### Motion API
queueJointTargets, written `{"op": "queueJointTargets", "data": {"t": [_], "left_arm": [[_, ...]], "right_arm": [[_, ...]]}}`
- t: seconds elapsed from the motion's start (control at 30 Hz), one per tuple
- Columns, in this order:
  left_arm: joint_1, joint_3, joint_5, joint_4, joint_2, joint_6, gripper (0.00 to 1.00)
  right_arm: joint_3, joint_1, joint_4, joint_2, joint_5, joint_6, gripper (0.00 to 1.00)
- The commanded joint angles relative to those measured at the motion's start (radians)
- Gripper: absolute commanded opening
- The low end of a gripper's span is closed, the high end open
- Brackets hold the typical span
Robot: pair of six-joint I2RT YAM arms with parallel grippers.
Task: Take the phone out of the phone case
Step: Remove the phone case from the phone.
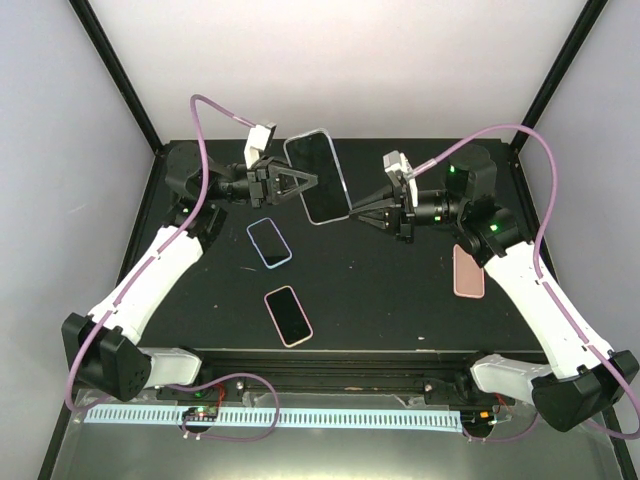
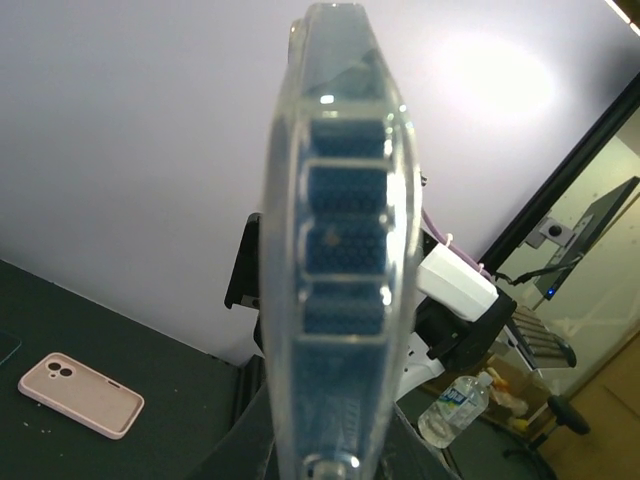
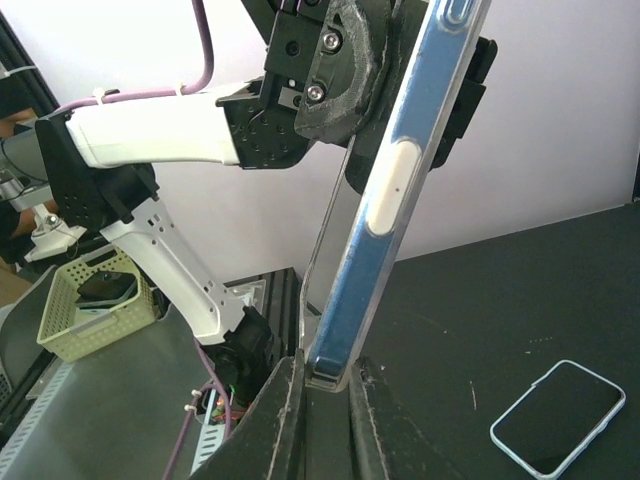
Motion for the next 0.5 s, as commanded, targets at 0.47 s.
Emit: {"op": "queueJointTargets", "data": {"t": [0.47], "left_arm": [[-0.055,-0.037,0.032,0.368,-0.022,-0.310,0.02]], "right_arm": [[-0.005,0.004,-0.040,0.061,0.218,-0.093,0.01]]}}
